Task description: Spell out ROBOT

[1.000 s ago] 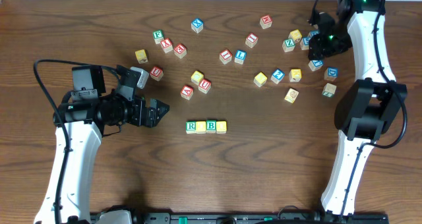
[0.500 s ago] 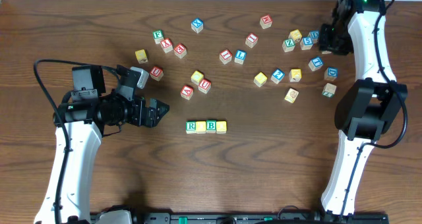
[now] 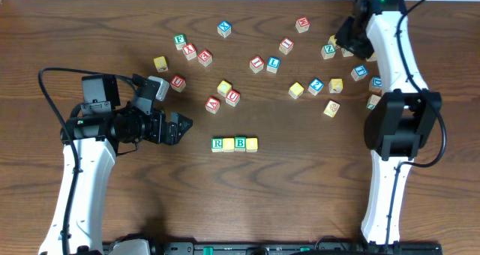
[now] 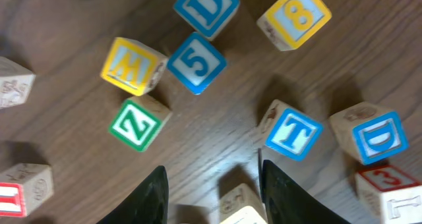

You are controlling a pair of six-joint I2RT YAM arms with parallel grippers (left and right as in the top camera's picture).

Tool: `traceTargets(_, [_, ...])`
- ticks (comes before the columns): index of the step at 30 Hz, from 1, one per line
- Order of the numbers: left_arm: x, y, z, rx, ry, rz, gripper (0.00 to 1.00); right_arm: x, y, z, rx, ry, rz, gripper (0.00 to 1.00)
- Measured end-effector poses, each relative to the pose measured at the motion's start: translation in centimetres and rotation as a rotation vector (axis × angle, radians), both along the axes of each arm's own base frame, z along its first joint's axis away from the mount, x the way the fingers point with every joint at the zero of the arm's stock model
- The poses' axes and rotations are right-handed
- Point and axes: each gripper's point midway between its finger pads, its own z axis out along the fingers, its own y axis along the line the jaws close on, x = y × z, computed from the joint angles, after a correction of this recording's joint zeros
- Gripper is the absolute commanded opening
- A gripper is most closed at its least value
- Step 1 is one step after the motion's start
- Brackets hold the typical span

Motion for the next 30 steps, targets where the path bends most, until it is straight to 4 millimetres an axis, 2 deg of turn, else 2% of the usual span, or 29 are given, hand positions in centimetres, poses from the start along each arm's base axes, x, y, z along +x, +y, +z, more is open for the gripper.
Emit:
traceTargets(4, [0.0, 0.0, 0.0, 0.0, 0.0, 0.0, 0.97, 0.0, 0.2, 0.1, -0.023, -0.007, -0.028, 0.4])
traceTargets(10, [0.0, 0.0, 0.0, 0.0, 0.0, 0.0, 0.98, -0.1, -1.0, 0.1, -0.06, -0.01, -0.091, 0.38])
traceTargets(18, [0.0, 0.0, 0.0, 0.0, 0.0, 0.0, 0.98, -1.5, -2.9, -1.6, -0.059, 0.034, -0.207, 0.38])
traceTargets(24, [0.0, 0.0, 0.0, 0.0, 0.0, 0.0, 0.98, -2.3, -3.9, -2.9, -0.055, 0.062, -0.267, 0.42])
traceTargets(30, [0.0, 0.0, 0.0, 0.0, 0.0, 0.0, 0.98, -2.4, -4.0, -3.0, -0.052, 0.06, -0.284, 0.49])
